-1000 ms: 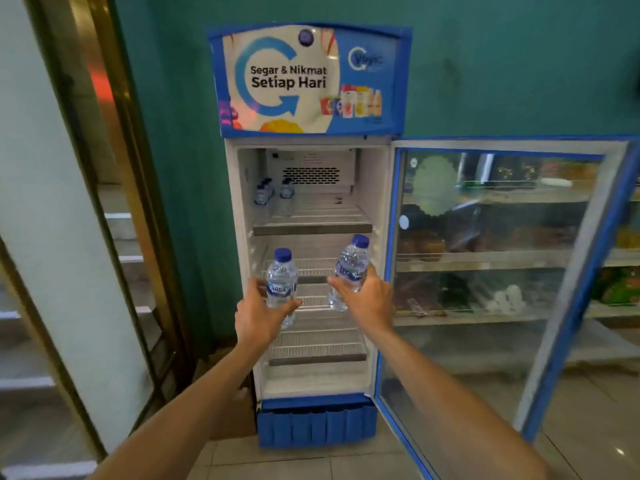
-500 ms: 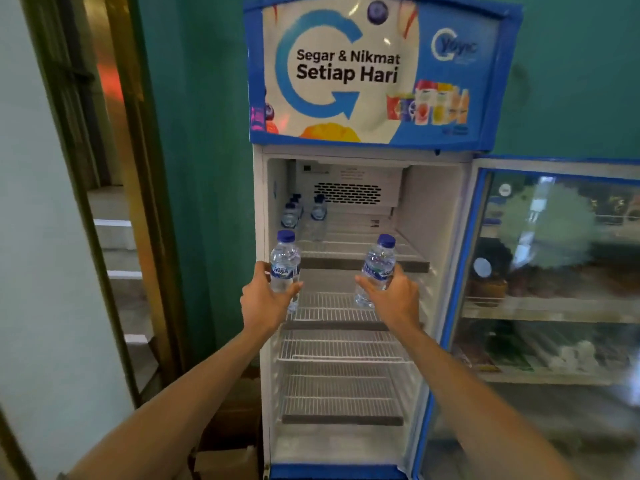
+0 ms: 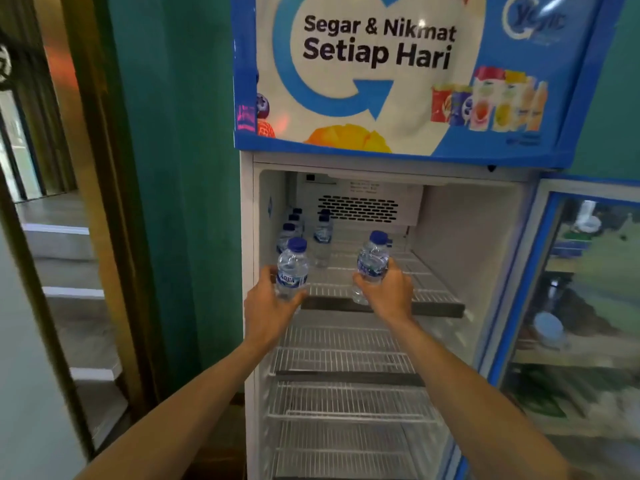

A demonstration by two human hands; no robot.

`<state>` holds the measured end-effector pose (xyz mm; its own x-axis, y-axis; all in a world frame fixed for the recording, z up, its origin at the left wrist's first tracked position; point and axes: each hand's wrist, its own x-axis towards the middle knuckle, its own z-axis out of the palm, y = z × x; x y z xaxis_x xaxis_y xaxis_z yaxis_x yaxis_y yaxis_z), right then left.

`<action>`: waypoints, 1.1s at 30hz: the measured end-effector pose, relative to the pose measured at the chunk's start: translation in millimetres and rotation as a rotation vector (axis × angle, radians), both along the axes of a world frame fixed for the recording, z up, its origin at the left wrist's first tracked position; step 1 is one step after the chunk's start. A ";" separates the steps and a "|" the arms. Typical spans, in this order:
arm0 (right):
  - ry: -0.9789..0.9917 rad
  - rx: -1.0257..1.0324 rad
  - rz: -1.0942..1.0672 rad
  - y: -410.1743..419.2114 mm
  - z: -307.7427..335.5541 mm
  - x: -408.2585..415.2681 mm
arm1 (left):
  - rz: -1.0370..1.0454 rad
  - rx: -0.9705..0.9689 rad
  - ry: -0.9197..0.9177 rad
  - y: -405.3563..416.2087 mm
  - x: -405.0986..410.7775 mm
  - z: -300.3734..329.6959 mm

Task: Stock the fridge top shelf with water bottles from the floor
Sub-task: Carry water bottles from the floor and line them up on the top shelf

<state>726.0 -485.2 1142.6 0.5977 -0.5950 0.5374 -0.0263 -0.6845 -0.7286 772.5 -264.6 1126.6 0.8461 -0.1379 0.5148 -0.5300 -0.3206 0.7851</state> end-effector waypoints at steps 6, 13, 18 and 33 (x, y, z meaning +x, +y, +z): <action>-0.001 0.012 0.148 -39.1 -1.4 72.3 | 0.079 0.037 -0.034 -45.6 50.8 1.5; 0.076 0.076 0.303 -49.1 -22.0 138.7 | 0.180 0.040 0.075 -68.7 90.2 -9.5; 0.149 0.083 0.321 -46.7 -43.5 169.3 | 0.224 0.053 0.103 -67.1 101.7 -18.0; 0.445 0.112 0.483 -57.2 -51.6 186.6 | 0.251 0.136 0.179 -69.3 119.1 -29.9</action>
<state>912.7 -542.4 1091.0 0.9615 -0.2428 0.1289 -0.0501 -0.6158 -0.7863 891.6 -333.9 1096.7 0.9377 0.0286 0.3464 -0.2791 -0.5319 0.7995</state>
